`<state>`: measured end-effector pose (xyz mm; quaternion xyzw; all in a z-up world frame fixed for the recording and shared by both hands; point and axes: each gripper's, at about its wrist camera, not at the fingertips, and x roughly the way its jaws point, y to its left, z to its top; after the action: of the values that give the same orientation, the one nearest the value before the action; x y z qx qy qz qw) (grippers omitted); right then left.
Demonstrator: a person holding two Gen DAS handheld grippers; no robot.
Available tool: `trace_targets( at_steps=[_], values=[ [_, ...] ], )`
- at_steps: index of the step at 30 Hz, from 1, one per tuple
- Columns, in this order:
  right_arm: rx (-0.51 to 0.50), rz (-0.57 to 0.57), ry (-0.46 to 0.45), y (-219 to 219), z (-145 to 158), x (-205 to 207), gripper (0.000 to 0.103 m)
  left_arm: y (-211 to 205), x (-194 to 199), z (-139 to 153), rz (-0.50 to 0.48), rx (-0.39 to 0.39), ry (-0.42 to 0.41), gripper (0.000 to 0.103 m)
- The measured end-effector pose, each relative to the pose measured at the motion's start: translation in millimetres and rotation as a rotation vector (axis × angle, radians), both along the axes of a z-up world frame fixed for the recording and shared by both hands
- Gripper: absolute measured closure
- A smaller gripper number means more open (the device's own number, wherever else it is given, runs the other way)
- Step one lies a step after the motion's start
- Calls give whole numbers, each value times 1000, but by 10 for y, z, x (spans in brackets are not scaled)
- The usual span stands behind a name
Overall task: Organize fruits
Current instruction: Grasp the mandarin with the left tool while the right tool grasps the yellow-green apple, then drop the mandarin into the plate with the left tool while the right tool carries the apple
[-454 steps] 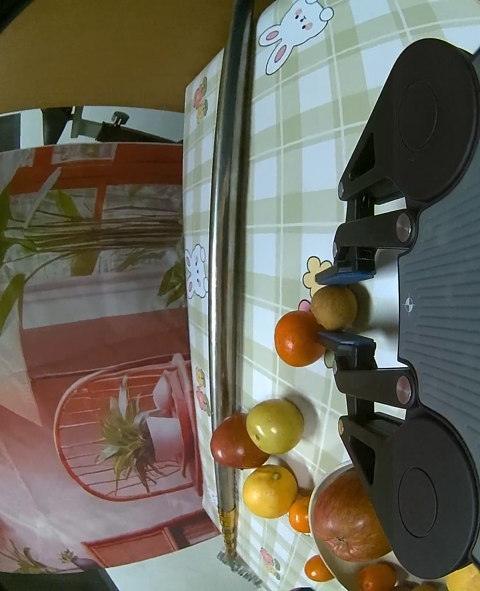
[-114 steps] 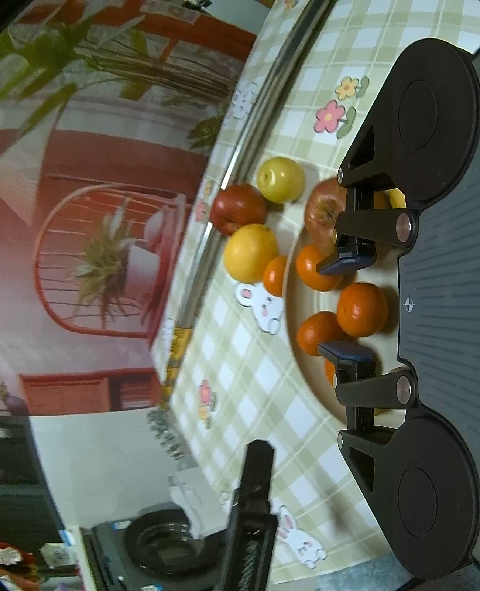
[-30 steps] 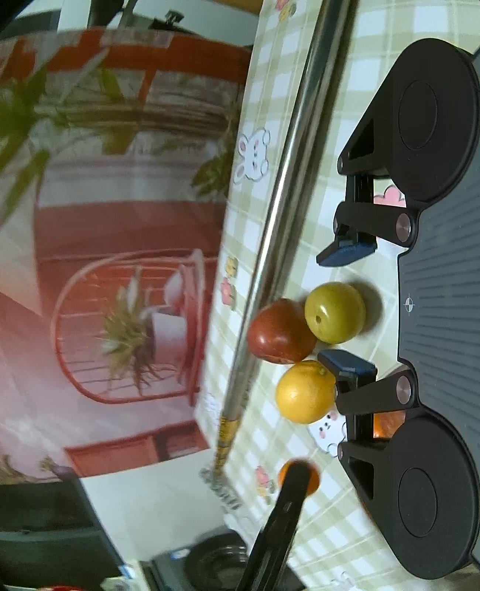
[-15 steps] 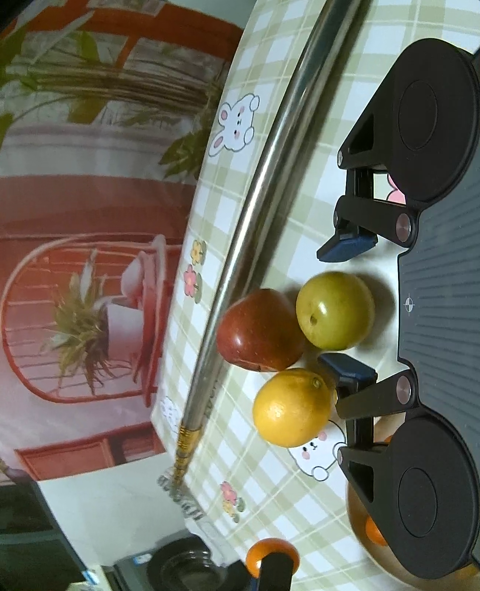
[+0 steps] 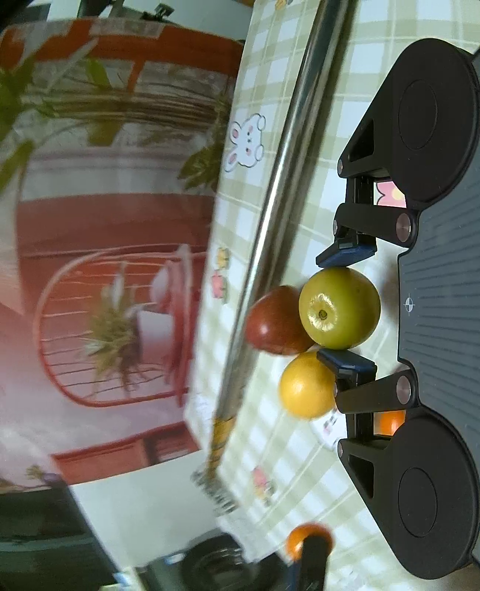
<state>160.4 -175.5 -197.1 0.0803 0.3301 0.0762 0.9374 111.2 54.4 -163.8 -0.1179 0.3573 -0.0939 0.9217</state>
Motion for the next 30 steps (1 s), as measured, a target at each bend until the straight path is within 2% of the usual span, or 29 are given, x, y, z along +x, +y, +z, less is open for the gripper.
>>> trace_targets(
  at_steps=[10,20,30],
  values=[
    [34,14,-94,220,304,-677,59,-107,-255,-86,-68,4,23,63],
    [98,-12,-105,440,255,-1183,59,-277,-486,-191,-135,24,64,63],
    [147,-21,-80,464,208,-1350,59,-440,-584,-290,-214,20,102,63]
  ],
)
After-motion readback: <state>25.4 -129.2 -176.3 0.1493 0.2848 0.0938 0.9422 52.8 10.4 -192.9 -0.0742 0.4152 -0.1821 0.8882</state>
